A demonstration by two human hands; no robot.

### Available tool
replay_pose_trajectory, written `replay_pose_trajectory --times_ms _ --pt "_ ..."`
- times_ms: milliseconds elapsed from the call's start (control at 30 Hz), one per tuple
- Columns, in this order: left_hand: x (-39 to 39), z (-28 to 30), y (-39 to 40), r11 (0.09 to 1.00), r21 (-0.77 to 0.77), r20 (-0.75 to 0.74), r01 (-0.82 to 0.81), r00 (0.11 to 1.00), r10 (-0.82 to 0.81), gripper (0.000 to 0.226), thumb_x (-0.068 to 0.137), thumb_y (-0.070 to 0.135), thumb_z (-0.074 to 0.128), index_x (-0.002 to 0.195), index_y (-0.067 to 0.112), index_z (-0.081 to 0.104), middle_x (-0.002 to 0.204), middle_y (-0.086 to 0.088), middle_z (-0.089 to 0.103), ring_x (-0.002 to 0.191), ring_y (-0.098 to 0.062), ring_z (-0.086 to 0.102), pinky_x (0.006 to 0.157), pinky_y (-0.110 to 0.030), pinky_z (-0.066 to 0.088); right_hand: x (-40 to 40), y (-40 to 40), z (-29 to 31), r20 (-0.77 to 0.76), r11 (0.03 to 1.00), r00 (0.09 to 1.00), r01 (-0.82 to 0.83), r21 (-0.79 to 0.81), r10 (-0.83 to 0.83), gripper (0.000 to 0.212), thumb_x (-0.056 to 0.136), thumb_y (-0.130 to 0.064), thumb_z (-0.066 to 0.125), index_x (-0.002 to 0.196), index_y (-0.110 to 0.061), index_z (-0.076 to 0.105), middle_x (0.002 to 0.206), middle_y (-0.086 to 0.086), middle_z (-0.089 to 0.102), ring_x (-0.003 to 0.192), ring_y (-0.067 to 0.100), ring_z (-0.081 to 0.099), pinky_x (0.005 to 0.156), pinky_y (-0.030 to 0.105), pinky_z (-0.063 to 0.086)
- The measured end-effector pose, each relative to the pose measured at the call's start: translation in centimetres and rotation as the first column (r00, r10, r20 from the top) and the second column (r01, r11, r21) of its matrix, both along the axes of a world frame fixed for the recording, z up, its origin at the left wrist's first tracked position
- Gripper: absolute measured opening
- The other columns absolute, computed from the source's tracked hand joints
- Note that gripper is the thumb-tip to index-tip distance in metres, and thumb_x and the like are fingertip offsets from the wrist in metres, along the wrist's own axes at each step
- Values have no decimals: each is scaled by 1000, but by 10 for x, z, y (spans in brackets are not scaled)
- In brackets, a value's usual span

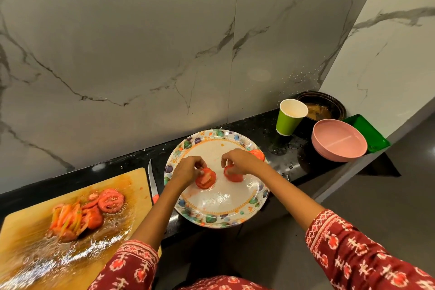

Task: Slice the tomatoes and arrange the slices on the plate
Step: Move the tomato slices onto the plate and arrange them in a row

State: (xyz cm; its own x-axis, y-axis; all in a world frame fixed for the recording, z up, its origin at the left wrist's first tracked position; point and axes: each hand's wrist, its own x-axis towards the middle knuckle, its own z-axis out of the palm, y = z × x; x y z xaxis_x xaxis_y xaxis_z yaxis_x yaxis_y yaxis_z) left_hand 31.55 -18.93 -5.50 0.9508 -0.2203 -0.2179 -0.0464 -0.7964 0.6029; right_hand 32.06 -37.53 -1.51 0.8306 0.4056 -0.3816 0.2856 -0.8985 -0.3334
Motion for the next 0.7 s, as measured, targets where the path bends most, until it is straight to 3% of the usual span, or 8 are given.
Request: replay_pose_trajectory --times_ms 100,233,367,500,600,700 --pt "1 0 -4 1000 -21 22 23 999 -23 14 87 2 59 98 8 65 106 -10 65 97 -19 57 86 -27 47 3 -22 13 59 954 970 220 206 -236 13 82 -11 65 95 -13 64 93 4 65 84 15 59 71 25 47" --pt "7 5 -19 994 -78 67 81 995 -76 17 89 -1 53 98 6 65 106 -12 65 98 -21 58 84 -23 46 5 -53 21 -5 755 833 503 420 -553 17 74 -4 68 85 -14 60 72 -1 58 66 9 53 64 26 47" --pt "15 8 -41 987 -131 79 91 994 -81 20 93 1 46 100 7 64 107 -11 63 94 -16 56 81 -15 44 0 -58 7 -18 714 796 552 431 -605 24 74 -5 69 97 -14 67 73 3 60 73 15 57 68 29 49" --pt "25 12 -68 978 -159 59 137 990 -130 19 94 2 46 99 7 64 108 -13 63 90 -13 54 71 -5 41 -8 -48 -15 17 622 699 624 473 -715 15 77 -7 67 91 -10 68 72 5 62 77 19 60 74 30 49" --pt "30 11 -84 979 -144 35 147 989 -144 17 93 8 49 99 10 65 113 -11 62 91 -12 52 79 -14 43 -15 -44 -26 101 591 635 634 498 -766 11 81 -13 66 89 -6 64 76 7 64 75 19 57 69 31 46" --pt "34 7 -100 987 -116 29 114 993 -111 14 92 16 54 99 14 66 116 -8 60 89 -10 52 77 -17 45 -14 -48 -34 131 591 623 623 513 -771 12 81 -18 66 83 -7 61 75 9 65 77 25 60 67 38 48"
